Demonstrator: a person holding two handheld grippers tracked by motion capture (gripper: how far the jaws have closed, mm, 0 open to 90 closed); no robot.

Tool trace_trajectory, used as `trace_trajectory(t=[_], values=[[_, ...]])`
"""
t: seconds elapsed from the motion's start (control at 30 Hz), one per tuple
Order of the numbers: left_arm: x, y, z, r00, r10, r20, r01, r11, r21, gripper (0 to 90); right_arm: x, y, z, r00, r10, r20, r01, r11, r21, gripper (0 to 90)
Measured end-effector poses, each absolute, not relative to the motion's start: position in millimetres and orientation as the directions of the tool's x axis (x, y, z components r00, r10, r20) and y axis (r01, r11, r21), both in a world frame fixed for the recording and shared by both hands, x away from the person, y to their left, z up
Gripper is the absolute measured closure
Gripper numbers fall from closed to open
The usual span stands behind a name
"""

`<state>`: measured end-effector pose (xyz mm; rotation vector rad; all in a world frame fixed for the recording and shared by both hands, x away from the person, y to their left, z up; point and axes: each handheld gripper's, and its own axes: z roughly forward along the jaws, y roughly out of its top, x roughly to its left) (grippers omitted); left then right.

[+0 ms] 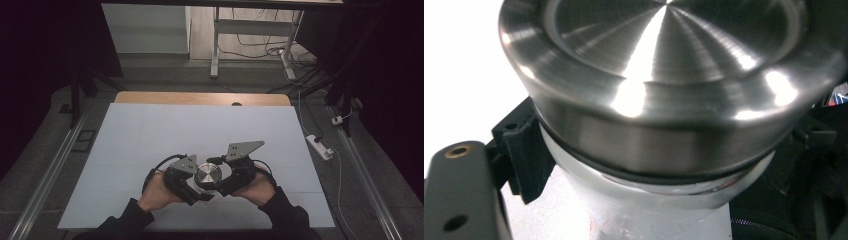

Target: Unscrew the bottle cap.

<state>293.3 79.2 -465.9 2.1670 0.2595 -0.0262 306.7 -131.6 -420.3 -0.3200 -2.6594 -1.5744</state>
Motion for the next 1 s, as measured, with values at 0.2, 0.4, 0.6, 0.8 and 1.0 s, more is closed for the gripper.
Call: trace_trajectory(t=[0.2, 0.4, 0.6, 0.8, 1.0], values=[[292.4, 80.4, -465.4, 0.986, 0.120, -0.116, 0.164, -0.550, 0.819, 15.1, 305.7, -132.1, -419.1, -0.986, 0.105, 0.126, 0.161, 0.470, 0.868, 19.7], [292.0, 80.4, -464.3, 0.981, 0.160, -0.111, 0.181, -0.541, 0.821, 15.1, 306.2, -133.4, -419.3, -0.986, 0.098, 0.132, 0.163, 0.458, 0.874, 18.0], [295.5, 82.2, -465.1, 0.949, 0.293, -0.114, 0.259, -0.523, 0.812, 15.1, 302.8, -130.2, -414.6, -0.946, 0.304, 0.109, 0.236, 0.421, 0.876, 12.1], [294.9, 81.0, -463.7, 0.924, 0.367, -0.105, 0.296, -0.516, 0.804, 15.1, 297.2, -121.3, -420.9, -0.892, 0.438, 0.114, 0.296, 0.375, 0.878, 14.0], [293.5, 79.8, -463.0, 0.924, 0.369, -0.104, 0.296, -0.515, 0.804, 15.1, 293.3, -118.6, -422.7, -0.894, 0.439, 0.094, 0.274, 0.369, 0.888, 19.6]])
